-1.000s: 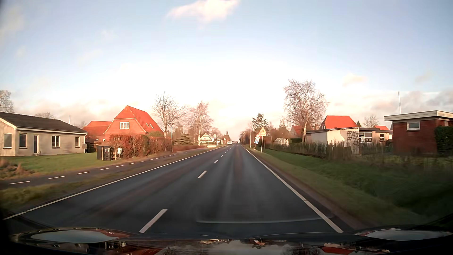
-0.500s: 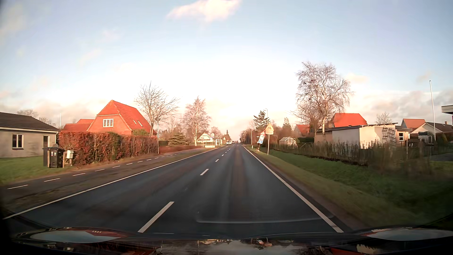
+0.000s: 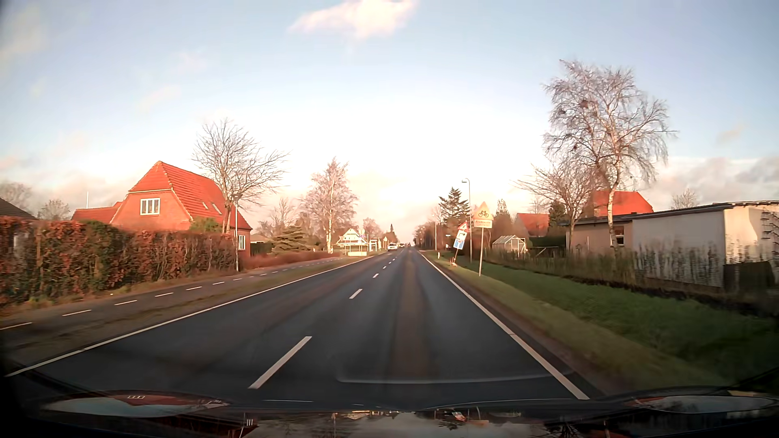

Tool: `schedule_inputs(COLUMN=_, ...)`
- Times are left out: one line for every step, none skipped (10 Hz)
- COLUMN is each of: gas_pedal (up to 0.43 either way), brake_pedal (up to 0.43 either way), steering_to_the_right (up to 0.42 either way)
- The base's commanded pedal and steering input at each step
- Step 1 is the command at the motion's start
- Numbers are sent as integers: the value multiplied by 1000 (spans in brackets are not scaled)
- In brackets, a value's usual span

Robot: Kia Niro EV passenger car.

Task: Follow the waypoints while adhering to traffic rules and regulations

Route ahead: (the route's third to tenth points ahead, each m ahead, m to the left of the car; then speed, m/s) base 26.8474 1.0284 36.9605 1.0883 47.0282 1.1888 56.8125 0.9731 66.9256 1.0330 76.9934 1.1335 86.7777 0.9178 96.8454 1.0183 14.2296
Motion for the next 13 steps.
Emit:
schedule_inputs(gas_pedal=150, brake_pedal=0, steering_to_the_right=1)
schedule_inputs(gas_pedal=150, brake_pedal=0, steering_to_the_right=0)
schedule_inputs(gas_pedal=150, brake_pedal=0, steering_to_the_right=0)
schedule_inputs(gas_pedal=150, brake_pedal=0, steering_to_the_right=0)
schedule_inputs(gas_pedal=150, brake_pedal=0, steering_to_the_right=1)
schedule_inputs(gas_pedal=150, brake_pedal=0, steering_to_the_right=1)
schedule_inputs(gas_pedal=150, brake_pedal=0, steering_to_the_right=1)
schedule_inputs(gas_pedal=150, brake_pedal=0, steering_to_the_right=1)
schedule_inputs(gas_pedal=150, brake_pedal=0, steering_to_the_right=1)
schedule_inputs(gas_pedal=150, brake_pedal=0, steering_to_the_right=1)
schedule_inputs(gas_pedal=150, brake_pedal=0, steering_to_the_right=1)
schedule_inputs(gas_pedal=150, brake_pedal=0, steering_to_the_right=1)
schedule_inputs(gas_pedal=150, brake_pedal=0, steering_to_the_right=2)
